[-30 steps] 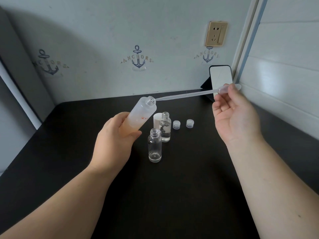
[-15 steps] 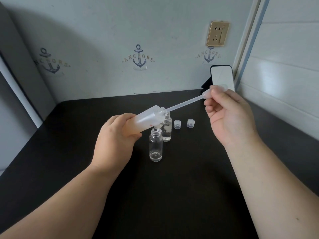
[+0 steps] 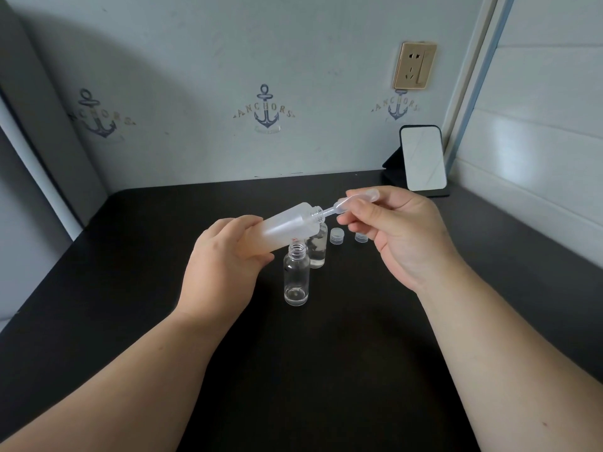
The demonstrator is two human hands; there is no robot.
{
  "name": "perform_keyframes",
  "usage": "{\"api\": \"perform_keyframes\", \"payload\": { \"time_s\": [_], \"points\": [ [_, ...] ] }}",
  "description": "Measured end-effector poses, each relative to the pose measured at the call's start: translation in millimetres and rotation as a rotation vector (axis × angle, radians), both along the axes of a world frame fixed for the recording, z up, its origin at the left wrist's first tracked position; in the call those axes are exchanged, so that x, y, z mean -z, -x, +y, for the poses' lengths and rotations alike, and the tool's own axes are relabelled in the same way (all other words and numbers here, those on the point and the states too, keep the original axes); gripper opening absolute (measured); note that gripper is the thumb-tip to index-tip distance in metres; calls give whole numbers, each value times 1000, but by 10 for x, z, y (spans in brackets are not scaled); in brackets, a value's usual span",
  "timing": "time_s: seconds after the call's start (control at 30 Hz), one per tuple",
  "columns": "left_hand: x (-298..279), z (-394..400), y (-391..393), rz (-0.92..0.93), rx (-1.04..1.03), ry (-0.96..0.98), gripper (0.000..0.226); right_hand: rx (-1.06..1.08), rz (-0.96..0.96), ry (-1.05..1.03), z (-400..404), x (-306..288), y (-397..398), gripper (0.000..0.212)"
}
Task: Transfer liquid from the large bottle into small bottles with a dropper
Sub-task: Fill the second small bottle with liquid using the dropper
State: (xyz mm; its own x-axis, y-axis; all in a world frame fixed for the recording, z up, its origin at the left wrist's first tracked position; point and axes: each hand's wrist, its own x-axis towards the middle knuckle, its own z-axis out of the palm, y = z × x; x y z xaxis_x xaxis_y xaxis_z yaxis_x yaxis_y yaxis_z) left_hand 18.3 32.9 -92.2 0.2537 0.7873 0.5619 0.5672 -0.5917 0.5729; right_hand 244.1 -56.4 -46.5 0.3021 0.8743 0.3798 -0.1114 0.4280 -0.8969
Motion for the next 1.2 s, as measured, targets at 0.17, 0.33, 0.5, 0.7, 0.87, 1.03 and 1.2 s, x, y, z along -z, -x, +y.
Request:
{"api": "perform_keyframes", "payload": {
  "time_s": [0.17,0.33,0.5,0.7,0.87,1.03,1.2],
  "points": [
    [8,15,3,-8,-20,14,50,-11,24,-11,8,1,-24,14],
    [1,20,14,-17,-40,24,50,26,77,-23,1,-30,-78,25],
    [-12,14,14,-17,-40,38,50,46,141,-21,-20,-61,-124,12],
    [-12,36,8,-31,-54,46,49,78,333,-46,-8,-55,-215,17],
    [-5,61,45,-51,-86,97,41,109,546,-115,3,-42,-311,13],
    [-13,77,57,-183,-93,183,41,178,714,-116,5,-31,-363,14],
    [-4,102,75,-283,-113,260,39,180,726,-101,3,-29,-353,21]
  ]
}}
